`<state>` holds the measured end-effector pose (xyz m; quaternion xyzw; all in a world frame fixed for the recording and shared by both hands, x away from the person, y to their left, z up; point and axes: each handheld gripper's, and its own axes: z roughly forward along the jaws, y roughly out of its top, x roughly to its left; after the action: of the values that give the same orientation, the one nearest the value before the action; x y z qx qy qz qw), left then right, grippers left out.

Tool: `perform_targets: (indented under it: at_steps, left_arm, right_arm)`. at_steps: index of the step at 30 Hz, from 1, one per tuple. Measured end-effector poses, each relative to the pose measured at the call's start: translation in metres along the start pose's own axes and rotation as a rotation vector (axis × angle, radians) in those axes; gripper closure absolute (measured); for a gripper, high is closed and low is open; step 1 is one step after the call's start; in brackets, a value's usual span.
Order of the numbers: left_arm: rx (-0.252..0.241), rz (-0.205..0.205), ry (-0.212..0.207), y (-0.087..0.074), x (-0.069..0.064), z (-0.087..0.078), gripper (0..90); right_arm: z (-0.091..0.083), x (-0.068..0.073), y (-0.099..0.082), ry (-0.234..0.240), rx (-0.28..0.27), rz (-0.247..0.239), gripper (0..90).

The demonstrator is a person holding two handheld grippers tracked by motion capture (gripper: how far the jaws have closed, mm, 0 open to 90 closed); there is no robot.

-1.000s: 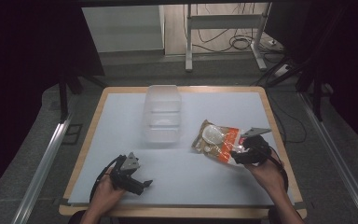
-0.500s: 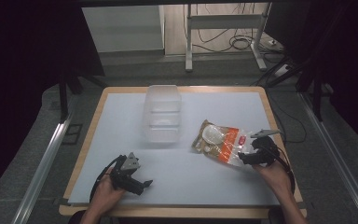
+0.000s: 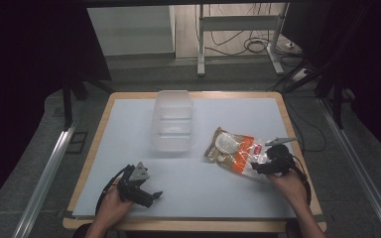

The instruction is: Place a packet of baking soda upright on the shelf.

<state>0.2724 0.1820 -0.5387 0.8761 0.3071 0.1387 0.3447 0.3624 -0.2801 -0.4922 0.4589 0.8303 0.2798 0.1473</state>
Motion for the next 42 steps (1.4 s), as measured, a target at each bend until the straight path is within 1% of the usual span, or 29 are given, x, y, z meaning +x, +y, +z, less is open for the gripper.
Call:
perform_targets:
  at_steps: [1,2,3,6,9,11,13,14,15,16,21,24,25,26,27,28,29,30,31,32,33,34,35,36,37,39,42]
  left_arm:
    - [0.002,0.0,0.001,0.0,0.0,0.0,1.5]
    - [0.002,0.001,0.001,0.0,0.0,0.0,1.5]
    - [0.003,0.002,0.001,0.0,0.0,0.0,1.5]
    - [0.003,0.003,0.003,0.0,0.0,0.001,1.5]
    - [0.005,0.003,0.004,0.0,0.0,0.001,1.5]
    - [0.005,0.001,0.004,0.0,-0.001,0.001,1.5]
    - [0.006,0.001,0.004,0.0,-0.001,0.001,1.5]
    - [0.006,0.001,0.004,0.0,-0.001,0.001,1.5]
    - [0.007,0.005,0.005,0.0,-0.001,0.001,1.5]
    - [0.007,0.005,0.005,0.0,-0.001,0.001,1.5]
    - [0.01,0.004,0.007,0.0,-0.001,0.001,1.5]
    - [0.015,0.01,0.008,0.001,-0.001,0.001,1.5]
    - [0.015,0.01,0.008,0.001,-0.001,0.001,1.5]
    - [0.016,0.01,0.008,0.001,-0.001,0.001,1.5]
    - [0.015,0.009,0.008,0.0,-0.001,0.001,1.5]
    - [0.015,0.009,0.008,0.0,-0.001,0.001,1.5]
    - [0.015,0.008,0.009,0.0,-0.001,0.001,1.5]
    - [0.013,0.008,0.008,0.0,-0.001,0.001,1.5]
    - [0.014,0.007,0.008,0.0,-0.001,0.001,1.5]
    - [0.013,0.008,0.008,0.0,-0.001,0.002,1.5]
    - [0.014,0.008,0.008,0.0,-0.001,0.002,1.5]
    - [0.015,0.008,0.009,0.0,-0.001,0.002,1.5]
    - [0.015,0.008,0.008,0.0,-0.001,0.002,1.5]
    - [0.015,0.008,0.008,0.0,-0.001,0.002,1.5]
    - [0.015,0.008,0.009,0.0,-0.001,0.002,1.5]
    - [0.015,0.008,0.009,0.0,-0.001,0.001,1.5]
    - [0.015,0.01,0.008,0.0,-0.001,0.001,1.5]
  right_arm:
    - [-0.002,-0.004,-0.003,-0.011,-0.003,0.025,20.6]
    - [-0.003,-0.007,-0.004,-0.008,-0.007,0.038,20.5]
    - [-0.003,-0.008,-0.004,0.005,-0.009,0.053,20.3]
    - [-0.001,-0.009,-0.004,0.025,-0.007,0.065,19.6]
    - [0.004,-0.006,-0.004,0.058,0.01,0.05,19.5]
    - [0.006,-0.004,-0.002,0.07,0.012,0.044,19.5]
    - [0.006,-0.002,0.0,0.091,-0.008,0.046,20.3]
    - [0.006,-0.002,0.0,0.091,-0.008,0.046,20.3]
    - [0.005,-0.001,0.003,0.115,-0.027,0.052,21.3]
    - [0.005,-0.001,0.003,0.115,-0.027,0.052,21.3]
    - [0.009,0.003,0.009,0.169,-0.043,0.046,26.1]
    - [0.014,0.005,0.015,0.192,-0.041,0.039,31.3]
    - [0.018,0.006,0.019,0.19,-0.039,0.038,34.7]
    - [0.018,0.006,0.019,0.19,-0.039,0.038,34.7]
    - [0.023,0.007,0.024,0.181,-0.042,0.028,40.3]
    - [0.023,0.007,0.024,0.181,-0.042,0.028,40.3]
    - [0.024,0.007,0.025,0.18,-0.042,0.034,43.2]
    - [0.026,0.007,0.027,0.179,-0.041,0.035,47.4]
    - [0.027,0.007,0.029,0.172,-0.041,0.038,54.4]
    - [0.027,0.007,0.029,0.172,-0.041,0.038,54.4]
    - [0.027,0.007,0.03,0.168,-0.046,0.047,65.2]
    - [0.027,0.007,0.03,0.168,-0.046,0.047,65.2]
    - [0.026,0.007,0.031,0.174,-0.052,0.059,75.8]
    - [0.026,0.007,0.031,0.174,-0.052,0.059,75.8]
    - [0.022,0.007,0.032,0.188,-0.066,0.066,86.3]
    - [0.02,0.009,0.034,0.186,-0.074,0.066,88.0]
    - [0.015,0.013,0.04,0.178,-0.076,0.046,88.4]
